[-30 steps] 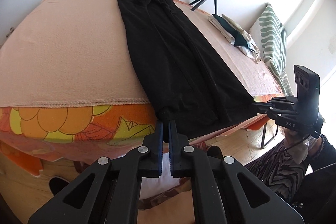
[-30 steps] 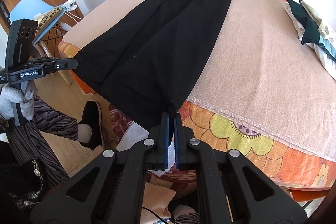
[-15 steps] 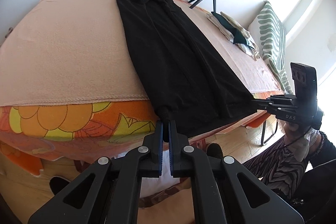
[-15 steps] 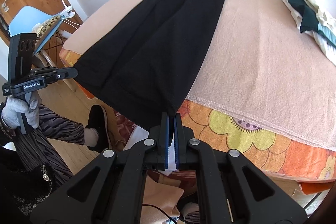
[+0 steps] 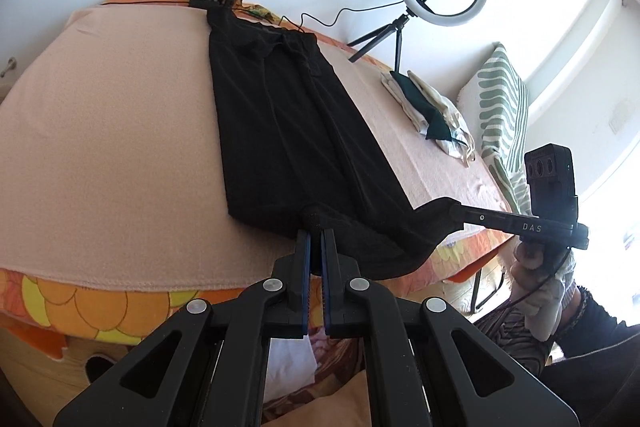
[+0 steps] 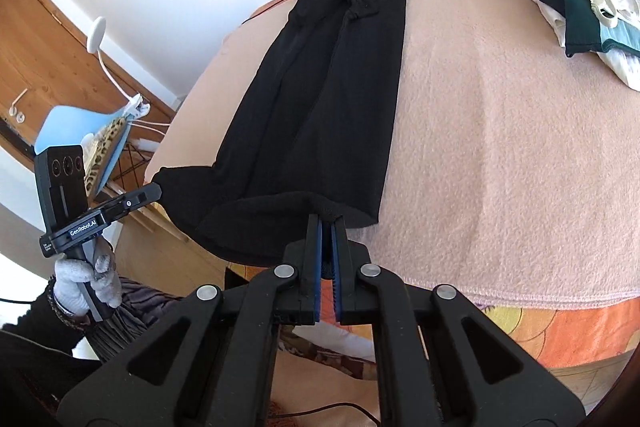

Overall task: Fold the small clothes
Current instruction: 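Lift the hem with both grippers and fold it toward the collar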

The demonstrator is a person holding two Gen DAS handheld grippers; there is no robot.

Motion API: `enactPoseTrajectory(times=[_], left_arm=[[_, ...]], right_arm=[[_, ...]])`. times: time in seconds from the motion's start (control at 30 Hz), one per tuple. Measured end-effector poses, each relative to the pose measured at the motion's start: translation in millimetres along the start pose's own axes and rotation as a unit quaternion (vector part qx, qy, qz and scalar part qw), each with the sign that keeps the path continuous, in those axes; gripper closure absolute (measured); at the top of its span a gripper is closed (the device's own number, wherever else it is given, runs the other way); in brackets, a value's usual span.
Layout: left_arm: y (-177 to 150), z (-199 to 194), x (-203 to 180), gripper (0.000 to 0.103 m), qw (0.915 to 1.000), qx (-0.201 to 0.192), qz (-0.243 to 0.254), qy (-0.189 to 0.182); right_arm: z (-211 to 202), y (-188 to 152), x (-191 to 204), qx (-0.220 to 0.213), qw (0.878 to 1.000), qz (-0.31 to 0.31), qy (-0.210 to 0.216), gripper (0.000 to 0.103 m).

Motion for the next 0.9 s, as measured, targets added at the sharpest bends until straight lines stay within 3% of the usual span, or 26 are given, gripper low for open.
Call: enactPoseTrajectory(times=[0.43, 0.9], left_arm=[[59, 45, 36, 0.100, 0.9995, 0.013, -0.022, 0.017], [71, 82, 60, 0.100, 0.9979, 0.040, -0.037, 0.035]], right_arm=[[52, 74, -20, -0.001, 1.000, 0.014, -0.027, 0.098], [87, 84, -48, 0.025, 0.997, 0.043, -0.052, 0.098]])
Point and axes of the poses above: each gripper's, at about its wrist camera, not at the fingertips, and z roughly the way its jaws point, x to its left, y to its top, the point moved 1 cm from there along z, roughly the way its jaws point, and after that the axes turned 1 degree about -x, right-handed, at the moved point
